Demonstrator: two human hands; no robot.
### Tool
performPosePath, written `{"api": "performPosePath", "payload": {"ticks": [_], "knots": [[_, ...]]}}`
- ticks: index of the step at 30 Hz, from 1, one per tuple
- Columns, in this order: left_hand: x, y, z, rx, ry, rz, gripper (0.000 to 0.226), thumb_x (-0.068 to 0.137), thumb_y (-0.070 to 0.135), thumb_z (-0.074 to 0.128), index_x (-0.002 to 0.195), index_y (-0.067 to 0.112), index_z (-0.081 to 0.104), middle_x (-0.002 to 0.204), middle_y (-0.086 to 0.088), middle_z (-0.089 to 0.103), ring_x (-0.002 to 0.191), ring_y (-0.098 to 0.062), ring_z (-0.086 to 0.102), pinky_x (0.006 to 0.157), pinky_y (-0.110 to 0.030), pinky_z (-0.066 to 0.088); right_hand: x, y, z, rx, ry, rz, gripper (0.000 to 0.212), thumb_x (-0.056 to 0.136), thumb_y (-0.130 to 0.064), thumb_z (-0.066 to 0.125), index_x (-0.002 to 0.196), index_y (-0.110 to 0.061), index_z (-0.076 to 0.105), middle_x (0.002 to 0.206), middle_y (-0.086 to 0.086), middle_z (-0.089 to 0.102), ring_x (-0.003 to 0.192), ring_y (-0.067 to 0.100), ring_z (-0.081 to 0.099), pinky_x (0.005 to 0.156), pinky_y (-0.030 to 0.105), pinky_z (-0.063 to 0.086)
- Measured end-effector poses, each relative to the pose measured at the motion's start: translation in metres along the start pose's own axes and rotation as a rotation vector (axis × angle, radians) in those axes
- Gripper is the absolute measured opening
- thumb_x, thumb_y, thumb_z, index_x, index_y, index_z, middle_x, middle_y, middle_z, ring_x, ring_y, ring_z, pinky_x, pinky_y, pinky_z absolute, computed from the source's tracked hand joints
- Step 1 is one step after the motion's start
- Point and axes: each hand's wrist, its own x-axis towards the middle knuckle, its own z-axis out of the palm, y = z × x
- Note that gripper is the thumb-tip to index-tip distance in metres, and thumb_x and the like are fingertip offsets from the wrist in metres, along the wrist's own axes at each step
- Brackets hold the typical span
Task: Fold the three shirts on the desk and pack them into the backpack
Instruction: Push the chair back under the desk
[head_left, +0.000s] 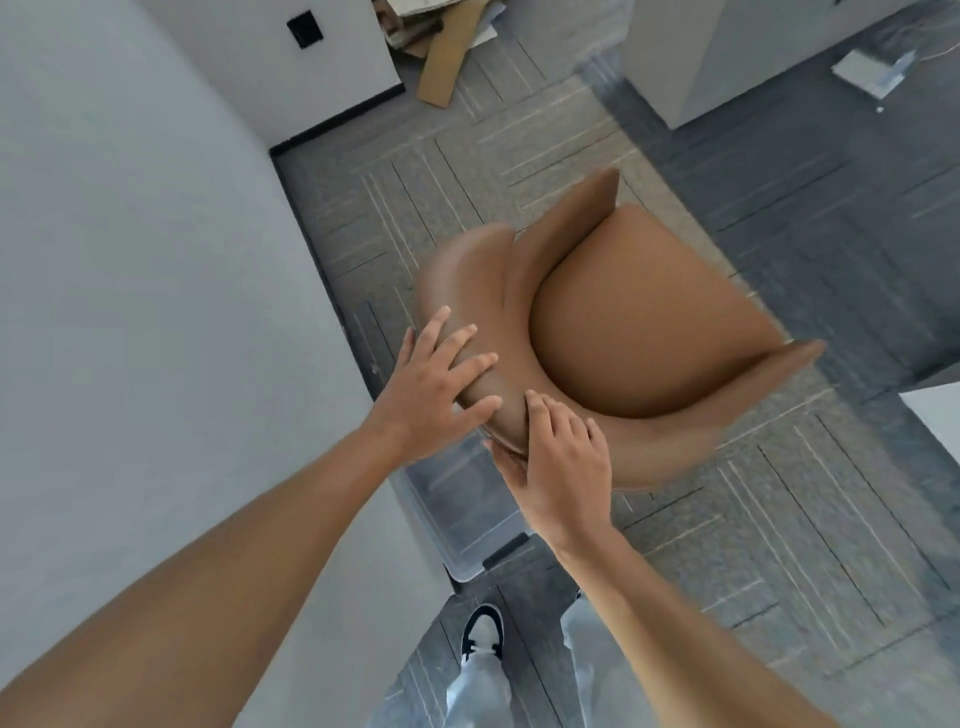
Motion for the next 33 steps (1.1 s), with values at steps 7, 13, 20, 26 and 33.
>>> {"api": "performPosePath", "payload": {"ticks": [7,13,20,26,33], "knots": [[0.027,-0.016,0.021,-0.159,0.148,0.125,0.056,0.096,0.059,0.053,0.131,0.018,0.068,0.148,-0.011,0.048,0.154,-0.039,0.016,0.119,-0.064,0.025,0.016,0.019,0.009,0.006,0.136,-0.051,0.066,0.1,-0.064,0.054,0.14,-0.012,0.059,0.135,0.003,0.068,0.122,0.023,0.065,0.105,0.048,0.049],[0.11,0.017,0.015,-0.152,0.141,0.162,0.058,0.098,0.064,0.048,0.131,0.021,0.067,0.147,-0.01,0.048,0.153,-0.038,0.015,0.116,-0.068,0.027,0.072,0.077,-0.024,-0.028,0.177,-0.036,0.062,0.095,-0.062,0.062,0.135,-0.015,0.062,0.128,0.0,0.071,0.112,0.021,0.069,0.093,0.039,0.053],[0.243,0.079,0.014,-0.199,0.15,0.223,0.054,0.097,0.061,0.05,0.126,0.019,0.069,0.142,-0.008,0.05,0.151,-0.035,0.018,0.117,-0.063,0.029,0.149,0.175,-0.071,-0.033,0.22,0.066,0.063,0.092,-0.067,0.058,0.132,-0.018,0.064,0.123,-0.005,0.072,0.103,0.018,0.07,0.085,0.034,0.053],[0.393,0.129,0.003,-0.145,0.121,0.3,0.056,0.096,0.063,0.048,0.126,0.02,0.069,0.141,-0.008,0.051,0.15,-0.036,0.021,0.116,-0.063,0.029,0.244,0.274,-0.119,-0.047,0.236,0.089,0.064,0.092,-0.067,0.057,0.132,-0.018,0.064,0.122,-0.005,0.072,0.103,0.016,0.07,0.082,0.032,0.054],[0.545,0.202,-0.004,-0.132,0.069,0.33,0.058,0.097,0.067,0.045,0.128,0.023,0.068,0.143,-0.005,0.049,0.151,-0.037,0.02,0.112,-0.07,0.029,0.335,0.397,-0.171,-0.023,0.285,0.102,0.063,0.09,-0.063,0.071,0.13,-0.014,0.065,0.124,-0.002,0.072,0.107,0.017,0.07,0.088,0.029,0.053]]}}
